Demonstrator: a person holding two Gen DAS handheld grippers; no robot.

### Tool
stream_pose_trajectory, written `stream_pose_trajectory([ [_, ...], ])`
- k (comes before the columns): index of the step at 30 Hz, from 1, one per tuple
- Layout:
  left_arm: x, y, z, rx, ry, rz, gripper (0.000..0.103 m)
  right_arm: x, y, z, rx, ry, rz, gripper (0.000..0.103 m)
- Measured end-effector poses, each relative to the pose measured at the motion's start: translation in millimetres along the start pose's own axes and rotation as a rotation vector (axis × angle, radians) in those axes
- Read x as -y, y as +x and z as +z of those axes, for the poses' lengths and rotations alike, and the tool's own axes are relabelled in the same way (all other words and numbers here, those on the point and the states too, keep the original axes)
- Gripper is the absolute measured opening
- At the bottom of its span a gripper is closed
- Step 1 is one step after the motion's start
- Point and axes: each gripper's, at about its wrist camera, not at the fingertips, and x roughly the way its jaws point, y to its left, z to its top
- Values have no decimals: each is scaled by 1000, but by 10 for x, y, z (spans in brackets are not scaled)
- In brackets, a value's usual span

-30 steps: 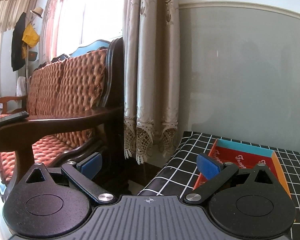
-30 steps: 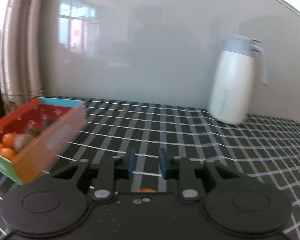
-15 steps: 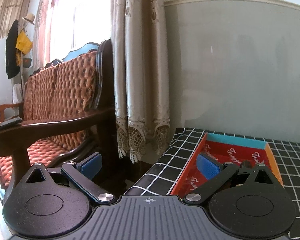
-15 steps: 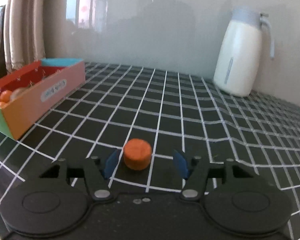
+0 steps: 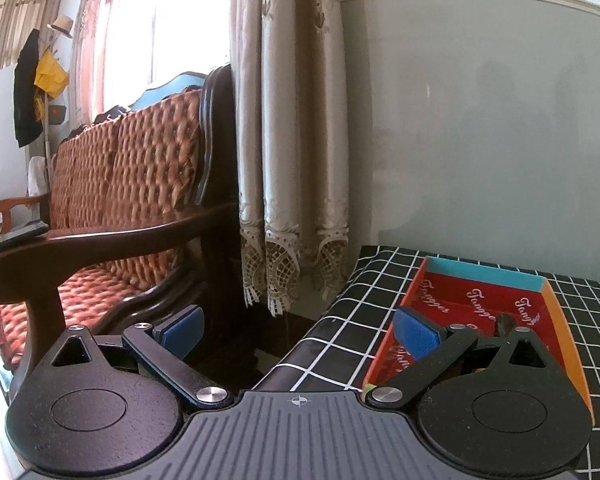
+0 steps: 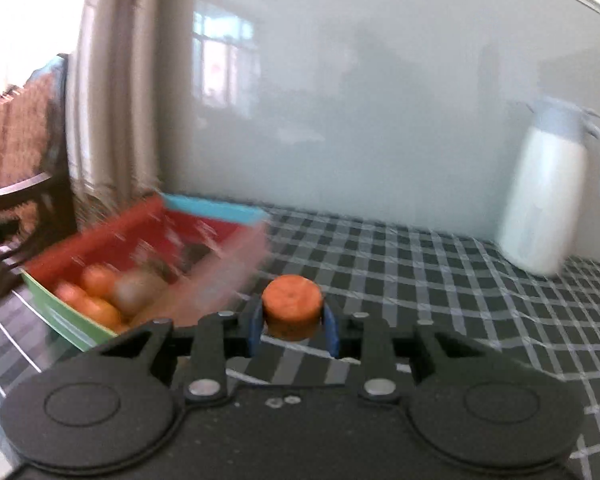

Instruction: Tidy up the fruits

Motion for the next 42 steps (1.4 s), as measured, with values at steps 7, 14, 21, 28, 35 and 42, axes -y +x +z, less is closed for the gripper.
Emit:
stream_pose_trajectory([
  [7, -180, 41, 5, 2, -8, 21, 100, -692, 257, 234, 37, -56, 101, 29],
  [14, -333, 72, 9, -10, -17, 31, 100, -1176, 603, 382, 25, -99, 146, 29],
  [21, -402, 87, 19, -13, -31, 25, 100, -1365, 740, 435, 4, -125, 145, 32],
  [28, -379, 73, 19, -14, -25, 15, 100, -1306, 619, 345, 16, -95, 142, 31],
  [35, -293, 29, 18, -13, -21, -12, 100, -1111, 437, 349, 52, -75, 106, 31],
  [42, -34, -165, 37, -2, -12, -74, 100, -669, 166, 233, 96, -50, 21, 32],
])
